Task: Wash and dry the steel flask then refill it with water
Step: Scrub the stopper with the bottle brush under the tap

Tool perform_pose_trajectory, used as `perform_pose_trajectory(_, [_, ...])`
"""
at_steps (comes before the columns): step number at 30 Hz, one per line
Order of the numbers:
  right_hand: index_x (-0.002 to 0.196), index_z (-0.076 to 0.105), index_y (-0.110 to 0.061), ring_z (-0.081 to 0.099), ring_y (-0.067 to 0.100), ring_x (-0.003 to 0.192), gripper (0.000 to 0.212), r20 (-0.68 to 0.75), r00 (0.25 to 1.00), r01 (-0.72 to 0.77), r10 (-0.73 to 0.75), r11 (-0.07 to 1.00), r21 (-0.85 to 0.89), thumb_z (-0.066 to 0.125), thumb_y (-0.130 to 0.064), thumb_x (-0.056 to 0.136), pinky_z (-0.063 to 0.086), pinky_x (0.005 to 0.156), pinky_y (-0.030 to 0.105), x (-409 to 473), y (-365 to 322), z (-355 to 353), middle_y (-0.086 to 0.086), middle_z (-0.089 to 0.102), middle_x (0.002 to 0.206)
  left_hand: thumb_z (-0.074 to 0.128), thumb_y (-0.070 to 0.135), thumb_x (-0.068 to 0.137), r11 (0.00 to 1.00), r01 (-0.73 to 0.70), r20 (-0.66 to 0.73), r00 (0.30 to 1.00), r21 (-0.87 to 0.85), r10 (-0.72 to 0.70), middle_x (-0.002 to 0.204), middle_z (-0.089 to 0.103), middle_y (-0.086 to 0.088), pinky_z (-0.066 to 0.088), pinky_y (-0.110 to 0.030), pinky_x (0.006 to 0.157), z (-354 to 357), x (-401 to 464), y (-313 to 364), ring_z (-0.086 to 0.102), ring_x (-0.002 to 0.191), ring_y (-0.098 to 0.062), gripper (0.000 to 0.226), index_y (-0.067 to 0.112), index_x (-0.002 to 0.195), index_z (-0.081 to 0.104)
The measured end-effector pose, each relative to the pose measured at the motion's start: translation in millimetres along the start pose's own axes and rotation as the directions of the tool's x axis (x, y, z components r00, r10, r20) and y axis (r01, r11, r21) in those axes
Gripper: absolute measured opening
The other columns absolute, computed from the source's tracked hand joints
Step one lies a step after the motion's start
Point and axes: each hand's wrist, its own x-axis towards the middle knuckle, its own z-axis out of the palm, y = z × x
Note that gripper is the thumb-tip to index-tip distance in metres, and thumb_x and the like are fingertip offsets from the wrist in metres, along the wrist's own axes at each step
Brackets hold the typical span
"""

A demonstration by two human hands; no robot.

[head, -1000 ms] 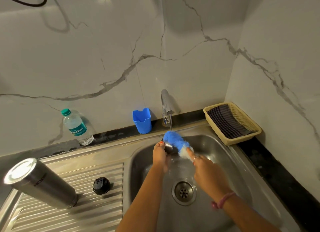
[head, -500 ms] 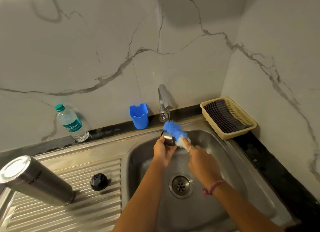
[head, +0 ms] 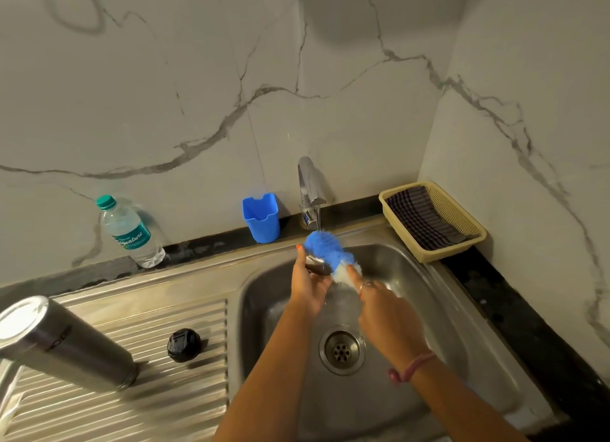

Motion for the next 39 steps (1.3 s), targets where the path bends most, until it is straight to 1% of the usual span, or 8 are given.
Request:
perform_pose_trajectory(4, [0.15,0.017,-0.04,0.059,0.012,0.075,0.068,0.037,0.994,-0.108,0.104,0.987,0.116,0.045,-0.011,0.095,0.051,0.064,0.026,17.1,7.0,-6.9,0.001,0.061,0.099,0.058,0.042,0.097,0.999,-0.022,-0.011,1.0,-0.037,0.022,0.121,0.067,-0.022,0.051,-0.047,0.102,-0.9,-2.2,-7.3,0.068,0.111,-0.032,0.048,0.005,0.126,0.056])
perform_pose_trajectory(8, [0.15,0.008,-0.041,0.051,0.009,0.074,0.07,-0.003,1.0,-0.016,0.017,0.998,0.054,0.042,-0.012,0.096,0.039,0.06,0.021,-2.9,-4.0,-4.0,-0.001,0.058,0.108,0.056,0.032,0.1,0.998,0.001,-0.001,1.0,-0.069,-0.001,0.117,0.067,-0.021,0.049,-0.049,0.103,-1.6,-2.3,-6.4,0.066,0.113,-0.034,0.037,0.003,0.123,0.056])
perform_pose_trajectory(12, [0.15,0.018,-0.037,0.057,0.012,0.071,0.067,0.051,0.992,-0.122,0.116,0.981,0.15,0.047,-0.011,0.095,0.052,0.063,0.027,8.1,12.5,-6.2,-0.003,0.055,0.087,0.049,0.027,0.104,0.997,0.043,0.001,0.999,-0.066,-0.043,0.123,0.062,-0.025,0.053,-0.053,0.094,-3.8,-6.1,-8.6,0.062,0.116,-0.04,0.036,0.0,0.127,0.053])
perform_pose_trajectory(17, [0.149,0.011,-0.042,0.05,0.011,0.069,0.072,0.033,0.999,-0.043,0.039,0.992,0.118,0.045,-0.01,0.093,0.04,0.058,0.022,-7.0,-1.1,-1.1,-0.001,0.061,0.103,0.038,0.024,0.107,0.985,0.03,-0.036,0.999,-0.167,-0.037,0.116,0.065,-0.024,0.05,-0.049,0.097,-5.1,-3.5,-6.1,0.063,0.11,-0.036,0.038,-0.001,0.131,0.054])
perform_pose_trajectory(21, [0.149,0.018,-0.04,0.057,0.011,0.075,0.066,0.067,0.991,-0.13,0.119,0.97,0.205,0.046,-0.013,0.096,0.05,0.065,0.026,5.7,8.3,-1.5,-0.001,0.061,0.098,0.052,0.041,0.098,0.991,0.056,-0.008,0.998,-0.118,-0.057,0.12,0.067,-0.024,0.051,-0.048,0.101,-2.6,-5.3,-7.1,0.065,0.114,-0.036,0.051,0.0,0.127,0.058])
perform_pose_trajectory(26, [0.149,0.013,-0.04,0.047,0.008,0.066,0.066,0.05,0.999,-0.031,0.022,0.985,0.172,0.043,-0.015,0.097,0.03,0.05,0.016,-5.5,-6.7,-3.1,-0.004,0.054,0.091,0.065,0.045,0.09,0.999,-0.002,0.03,1.0,-0.043,0.003,0.117,0.07,-0.02,0.052,-0.049,0.1,-5.5,3.2,-4.3,0.067,0.112,-0.036,0.053,0.006,0.125,0.058])
perform_pose_trajectory(31, [0.15,0.023,-0.032,0.059,0.014,0.082,0.056,0.103,0.988,-0.137,0.112,0.95,0.281,0.043,-0.018,0.1,0.052,0.073,0.027,14.8,12.4,-6.3,0.005,0.063,0.101,0.06,0.031,0.097,0.998,0.025,0.056,0.998,-0.059,-0.022,0.126,0.063,-0.025,0.053,-0.053,0.096,-9.2,1.1,-2.3,0.066,0.113,-0.039,0.045,0.005,0.132,0.051])
perform_pose_trajectory(39, [0.148,0.027,-0.035,0.056,0.01,0.082,0.054,0.099,0.987,-0.158,0.13,0.911,0.381,0.043,-0.019,0.1,0.049,0.075,0.025,11.6,10.9,2.8,0.0,0.061,0.101,0.058,0.032,0.097,0.986,0.054,0.027,0.998,-0.156,-0.05,0.125,0.065,-0.025,0.05,-0.05,0.103,-5.4,8.4,2.2,0.065,0.115,-0.038,0.046,0.003,0.133,0.054])
